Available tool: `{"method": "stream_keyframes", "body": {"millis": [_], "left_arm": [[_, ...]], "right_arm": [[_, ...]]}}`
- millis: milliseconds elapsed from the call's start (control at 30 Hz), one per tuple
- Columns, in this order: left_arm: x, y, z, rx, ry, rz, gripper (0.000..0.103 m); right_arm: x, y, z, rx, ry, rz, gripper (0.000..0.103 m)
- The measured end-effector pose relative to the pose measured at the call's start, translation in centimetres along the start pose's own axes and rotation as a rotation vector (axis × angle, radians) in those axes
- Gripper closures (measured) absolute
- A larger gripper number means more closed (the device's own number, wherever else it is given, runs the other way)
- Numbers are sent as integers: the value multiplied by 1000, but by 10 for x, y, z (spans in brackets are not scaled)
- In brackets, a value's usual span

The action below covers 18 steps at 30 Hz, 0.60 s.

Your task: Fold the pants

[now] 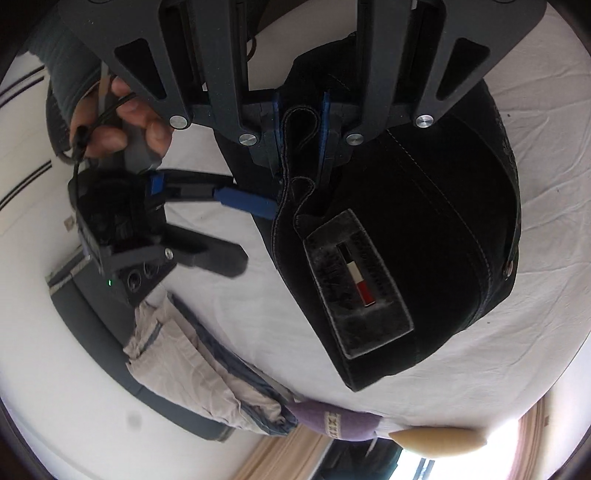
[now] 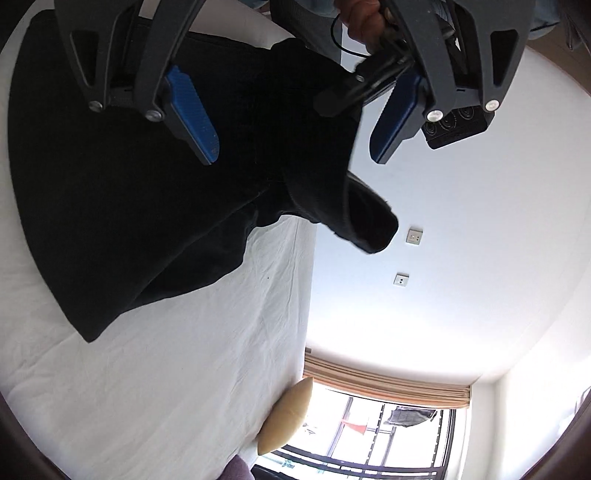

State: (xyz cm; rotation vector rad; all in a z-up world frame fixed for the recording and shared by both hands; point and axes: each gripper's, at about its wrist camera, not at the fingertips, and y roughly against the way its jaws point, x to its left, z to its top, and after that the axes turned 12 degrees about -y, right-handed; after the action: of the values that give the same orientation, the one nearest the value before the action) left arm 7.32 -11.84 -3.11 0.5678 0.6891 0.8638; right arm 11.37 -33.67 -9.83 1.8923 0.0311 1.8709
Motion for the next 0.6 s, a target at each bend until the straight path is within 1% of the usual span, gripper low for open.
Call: {"method": "stream_keyframes", "body": {"millis": [67, 167, 233, 267, 300, 333, 367, 433, 467, 533, 567, 600], "left_arm": [[-20, -16, -5, 35, -68, 0, 90], [-46, -37, -10, 83, -153, 2, 90], [-56, -48, -15, 104, -189, 4, 90], [-62, -53, -15, 112, -212, 14, 90], [-68, -57, -15, 116, -228, 21, 90], [-72, -61, -13, 117, -241, 25, 90], [-76, -65, -12, 118, -251, 29, 90], [-80, -71, -11, 124, -257, 22, 90], [-83, -75, -10, 124, -261, 22, 90], [-85, -78, -9, 119, -274, 20, 90], [-87, -75, -20, 115, -286, 19, 90], [-92, -77, -17, 110, -298, 21, 90]], "right_arm": [[-7, 6, 7, 12, -6, -26, 16], [-17, 15, 14, 20, -15, -35, 17], [-19, 22, 19, 29, 11, -63, 28], [-21, 22, 19, 40, 20, -104, 34], [-24, 21, 21, 49, 31, -153, 48], [-27, 19, 21, 61, 37, -187, 66], [-32, 18, 22, 71, 36, -207, 72], [-37, 22, 24, 66, 43, -229, 80], [-37, 23, 24, 64, 53, -235, 82], [-35, 21, 25, 52, 73, -251, 85], [-31, 21, 28, 47, 82, -255, 85], [-30, 26, 30, 42, 89, -255, 86]]}}
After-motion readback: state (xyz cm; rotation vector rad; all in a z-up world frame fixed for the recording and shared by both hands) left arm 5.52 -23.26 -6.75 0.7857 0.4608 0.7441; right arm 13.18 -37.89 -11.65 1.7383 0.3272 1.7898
